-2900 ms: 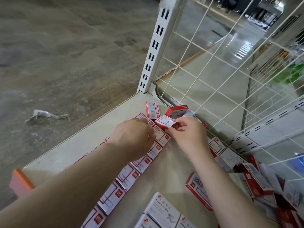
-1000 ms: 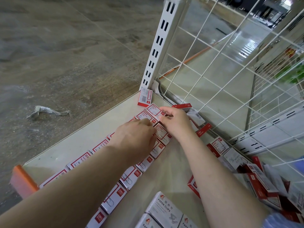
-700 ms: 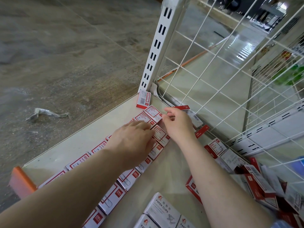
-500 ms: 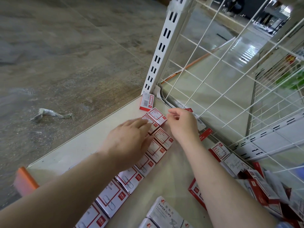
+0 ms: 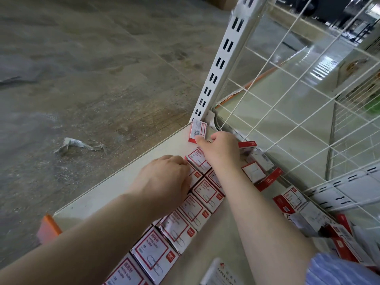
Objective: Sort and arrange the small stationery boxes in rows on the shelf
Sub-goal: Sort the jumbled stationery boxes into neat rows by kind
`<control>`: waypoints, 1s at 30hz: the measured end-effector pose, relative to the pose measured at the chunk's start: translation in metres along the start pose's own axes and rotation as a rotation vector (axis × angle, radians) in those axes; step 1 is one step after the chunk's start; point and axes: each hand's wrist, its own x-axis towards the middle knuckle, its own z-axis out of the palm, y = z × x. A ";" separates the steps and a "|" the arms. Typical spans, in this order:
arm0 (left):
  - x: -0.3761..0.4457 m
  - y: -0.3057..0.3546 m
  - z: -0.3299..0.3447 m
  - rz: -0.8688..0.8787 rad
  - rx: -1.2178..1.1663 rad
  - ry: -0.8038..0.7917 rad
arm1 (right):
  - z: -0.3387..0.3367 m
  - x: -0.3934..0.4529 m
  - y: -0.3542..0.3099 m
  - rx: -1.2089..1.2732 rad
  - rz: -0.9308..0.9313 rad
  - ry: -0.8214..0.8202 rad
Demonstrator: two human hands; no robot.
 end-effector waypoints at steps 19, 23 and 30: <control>-0.008 0.002 -0.001 -0.013 -0.076 -0.008 | 0.008 0.011 -0.011 0.120 0.131 0.030; -0.010 0.006 0.004 -0.010 -0.024 0.007 | -0.003 0.013 -0.013 0.148 0.088 0.126; -0.022 0.018 0.005 -0.038 -0.084 0.103 | -0.026 -0.005 -0.001 0.139 0.008 0.114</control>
